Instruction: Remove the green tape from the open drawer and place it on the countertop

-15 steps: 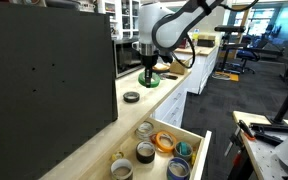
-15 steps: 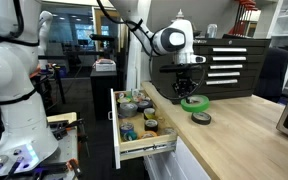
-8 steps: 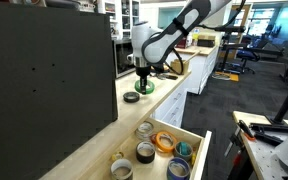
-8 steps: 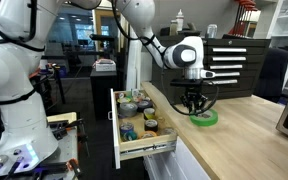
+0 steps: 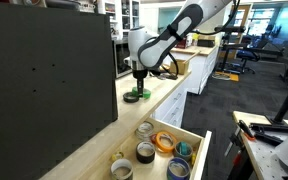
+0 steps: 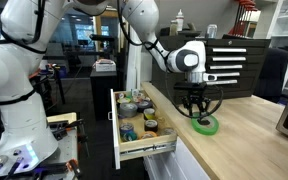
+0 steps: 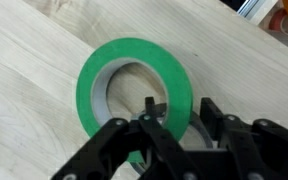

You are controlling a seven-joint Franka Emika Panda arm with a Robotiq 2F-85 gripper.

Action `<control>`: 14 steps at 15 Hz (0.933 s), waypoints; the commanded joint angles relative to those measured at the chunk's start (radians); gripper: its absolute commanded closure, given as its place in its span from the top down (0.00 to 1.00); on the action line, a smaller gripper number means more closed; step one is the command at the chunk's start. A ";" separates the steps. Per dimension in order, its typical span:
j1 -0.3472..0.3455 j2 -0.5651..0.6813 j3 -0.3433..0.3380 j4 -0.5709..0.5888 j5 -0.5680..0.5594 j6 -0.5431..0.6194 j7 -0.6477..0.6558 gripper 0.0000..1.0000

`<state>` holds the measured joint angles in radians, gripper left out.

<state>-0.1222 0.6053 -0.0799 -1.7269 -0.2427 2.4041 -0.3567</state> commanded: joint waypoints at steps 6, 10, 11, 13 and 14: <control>0.000 -0.195 0.035 -0.159 0.052 -0.029 0.020 1.00; 0.022 -0.294 0.036 -0.246 0.047 -0.099 0.050 1.00; 0.027 -0.315 0.036 -0.267 0.041 -0.115 0.058 1.00; 0.021 -0.254 0.036 -0.205 0.041 -0.099 0.034 1.00; 0.025 -0.271 0.036 -0.225 0.040 -0.109 0.044 1.00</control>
<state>-0.0983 0.3333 -0.0429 -1.9539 -0.2032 2.2965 -0.3116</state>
